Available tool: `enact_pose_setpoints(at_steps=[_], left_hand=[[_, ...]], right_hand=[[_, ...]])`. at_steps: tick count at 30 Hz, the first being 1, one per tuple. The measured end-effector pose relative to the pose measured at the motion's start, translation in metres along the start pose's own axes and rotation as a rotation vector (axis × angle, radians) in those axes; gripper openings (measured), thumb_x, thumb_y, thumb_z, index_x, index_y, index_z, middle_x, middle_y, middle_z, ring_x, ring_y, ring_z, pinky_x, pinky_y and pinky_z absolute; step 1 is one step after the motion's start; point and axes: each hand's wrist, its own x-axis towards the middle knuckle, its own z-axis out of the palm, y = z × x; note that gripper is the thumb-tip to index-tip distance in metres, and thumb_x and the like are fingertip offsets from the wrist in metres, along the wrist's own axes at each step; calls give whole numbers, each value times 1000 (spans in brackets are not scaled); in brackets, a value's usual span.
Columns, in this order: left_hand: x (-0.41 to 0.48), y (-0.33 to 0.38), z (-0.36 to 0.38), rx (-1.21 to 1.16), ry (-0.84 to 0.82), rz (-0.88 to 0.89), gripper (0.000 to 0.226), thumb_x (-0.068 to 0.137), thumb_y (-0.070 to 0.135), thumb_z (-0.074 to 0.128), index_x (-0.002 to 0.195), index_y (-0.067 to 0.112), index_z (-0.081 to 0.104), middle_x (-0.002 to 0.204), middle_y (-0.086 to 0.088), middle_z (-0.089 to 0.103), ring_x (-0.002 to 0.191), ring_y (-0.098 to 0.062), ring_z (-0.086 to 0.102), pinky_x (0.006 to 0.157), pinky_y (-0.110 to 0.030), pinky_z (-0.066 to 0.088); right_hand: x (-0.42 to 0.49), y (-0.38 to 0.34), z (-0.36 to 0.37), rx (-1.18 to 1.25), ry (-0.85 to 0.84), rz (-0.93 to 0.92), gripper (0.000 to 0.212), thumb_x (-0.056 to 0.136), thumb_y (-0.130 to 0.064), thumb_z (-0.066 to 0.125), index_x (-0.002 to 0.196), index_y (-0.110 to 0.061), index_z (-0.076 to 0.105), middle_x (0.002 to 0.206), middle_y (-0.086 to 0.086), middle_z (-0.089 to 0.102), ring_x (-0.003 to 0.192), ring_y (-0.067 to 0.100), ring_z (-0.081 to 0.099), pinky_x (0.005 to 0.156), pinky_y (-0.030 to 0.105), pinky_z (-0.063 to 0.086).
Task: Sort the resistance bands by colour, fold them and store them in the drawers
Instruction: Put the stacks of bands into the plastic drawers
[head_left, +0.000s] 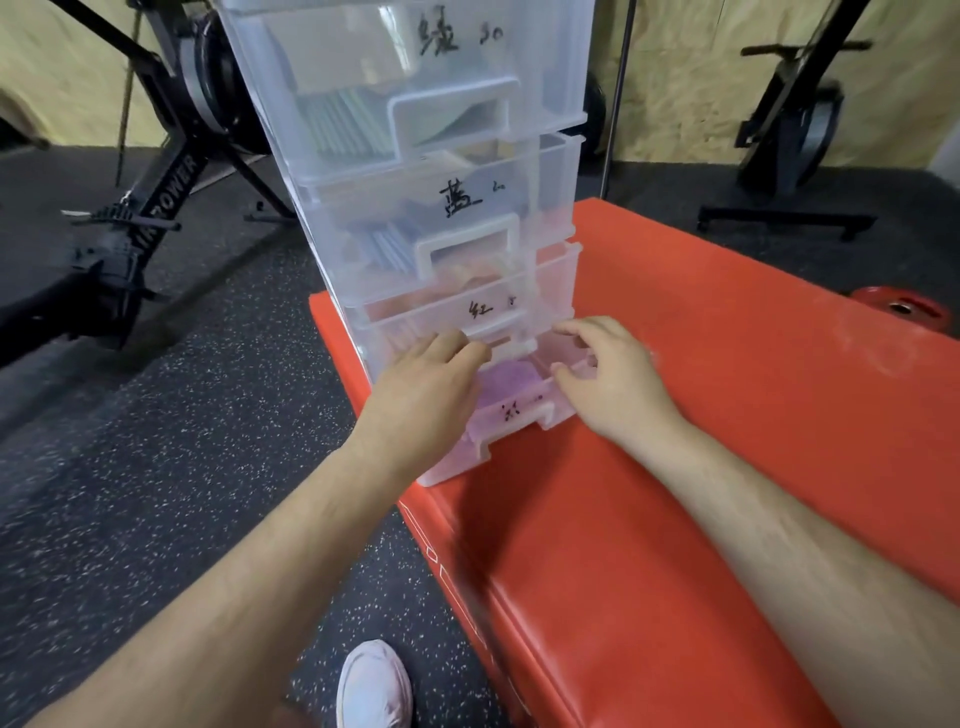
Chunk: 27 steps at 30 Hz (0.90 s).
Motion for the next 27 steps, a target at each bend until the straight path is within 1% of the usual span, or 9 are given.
enact_pose_setpoints(at_steps=[2,5,8,10,13,16,20,23,27], left_hand=[[-4,0,-8,-26,42,-10,22,87,16,65,108,13,62,103,-6,61,92,-33,58,82,-40,48],[-17,2,-22,-54,98,-59,19,85,20,68,102,13,62,95,-4,60,86,-31,59,71,-36,48],[-44,1,-35,-87,77,-211,23,87,35,65,96,17,56,91,1,56,82,-25,56,67,-34,46],[-62,-6,-40,-119,15,-296,32,86,47,63,96,19,51,93,4,51,84,-21,53,71,-36,47],[-77,-26,-42,-133,-77,-401,51,82,60,63,109,20,49,105,4,49,95,-20,55,80,-38,49],[-75,-52,-37,-224,-209,-542,82,76,69,66,136,21,38,129,2,43,114,-21,54,95,-42,48],[-60,-82,-23,-471,-284,-596,110,70,54,80,154,18,19,152,-4,29,138,-21,39,111,-40,38],[-49,-94,-9,-602,-285,-609,118,68,43,85,157,17,10,159,-6,20,146,-21,27,117,-39,31],[-39,-102,4,-763,-162,-629,81,74,26,82,142,23,38,140,2,44,128,-15,45,92,-17,37]], right_hand=[[-4,-4,2,8,-5,8,34,82,-8,68,116,-14,68,111,-2,58,102,7,52,88,8,34],[-17,-16,10,-3,-14,15,25,80,-12,67,104,-16,68,105,-1,58,99,14,56,90,24,44],[-48,-37,28,0,-99,-18,14,82,-15,65,96,-19,68,97,-6,56,94,16,59,87,28,48],[-73,-51,47,-23,-202,-57,22,83,-21,65,105,-20,68,105,-6,58,103,17,59,97,26,44],[-94,-70,72,-121,-331,-49,50,86,-32,60,135,-22,58,136,-2,52,128,18,47,112,32,37],[-97,-85,92,-129,-292,-8,52,86,-31,57,136,-16,57,137,1,51,127,23,49,110,37,39],[-89,-100,119,-129,-200,47,42,82,-22,59,122,-12,64,125,5,55,115,29,54,101,41,46],[-75,-102,132,-118,-206,56,48,80,-16,58,128,-12,58,130,7,49,120,31,51,101,44,46],[-48,-98,149,-163,-268,92,68,78,-13,55,145,-18,43,141,6,41,131,30,43,106,45,43]])
